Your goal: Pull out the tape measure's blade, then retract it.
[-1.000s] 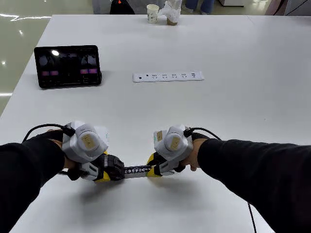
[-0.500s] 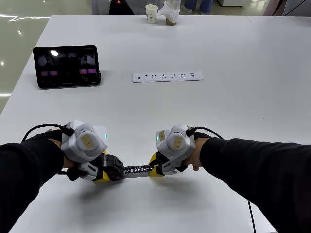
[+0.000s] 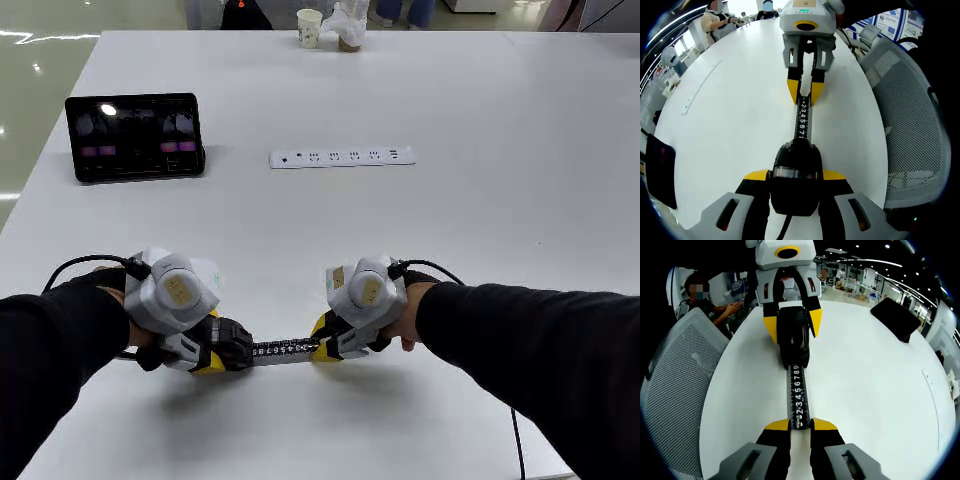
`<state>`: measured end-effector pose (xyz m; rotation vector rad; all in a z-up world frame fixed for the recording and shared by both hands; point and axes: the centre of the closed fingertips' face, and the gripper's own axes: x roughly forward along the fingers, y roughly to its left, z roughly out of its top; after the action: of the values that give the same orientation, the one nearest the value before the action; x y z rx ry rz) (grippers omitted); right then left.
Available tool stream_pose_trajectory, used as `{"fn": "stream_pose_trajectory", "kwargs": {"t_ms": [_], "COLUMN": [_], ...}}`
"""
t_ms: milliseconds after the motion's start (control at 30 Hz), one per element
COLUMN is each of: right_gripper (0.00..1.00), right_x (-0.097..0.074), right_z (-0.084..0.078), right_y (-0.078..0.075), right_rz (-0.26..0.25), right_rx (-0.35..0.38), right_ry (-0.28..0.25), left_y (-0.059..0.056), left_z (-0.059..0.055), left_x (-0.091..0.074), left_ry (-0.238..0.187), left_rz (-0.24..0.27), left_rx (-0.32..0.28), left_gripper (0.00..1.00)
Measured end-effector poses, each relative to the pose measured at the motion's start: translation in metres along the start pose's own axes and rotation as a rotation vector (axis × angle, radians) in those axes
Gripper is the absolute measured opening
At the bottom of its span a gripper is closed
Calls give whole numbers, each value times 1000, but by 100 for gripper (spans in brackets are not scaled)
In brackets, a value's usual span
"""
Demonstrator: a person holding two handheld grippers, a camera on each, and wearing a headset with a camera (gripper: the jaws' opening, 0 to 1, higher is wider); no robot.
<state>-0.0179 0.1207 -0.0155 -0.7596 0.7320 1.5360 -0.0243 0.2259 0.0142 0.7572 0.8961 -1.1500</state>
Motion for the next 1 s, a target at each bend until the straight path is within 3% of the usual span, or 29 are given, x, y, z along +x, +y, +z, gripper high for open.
{"fn": "stream_pose_trajectory", "kwargs": {"t_ms": [1000], "right_gripper": [11], "right_x": [-8], "right_z": [-14], "right_y": [1], "right_rz": [-5], "right_rx": [8], "right_ry": [9], "left_y": [0], "left_z": [0], "left_x": [0], "left_ry": [-9], "left_rz": [0], "left_rx": [-1], "left_gripper": [31]}}
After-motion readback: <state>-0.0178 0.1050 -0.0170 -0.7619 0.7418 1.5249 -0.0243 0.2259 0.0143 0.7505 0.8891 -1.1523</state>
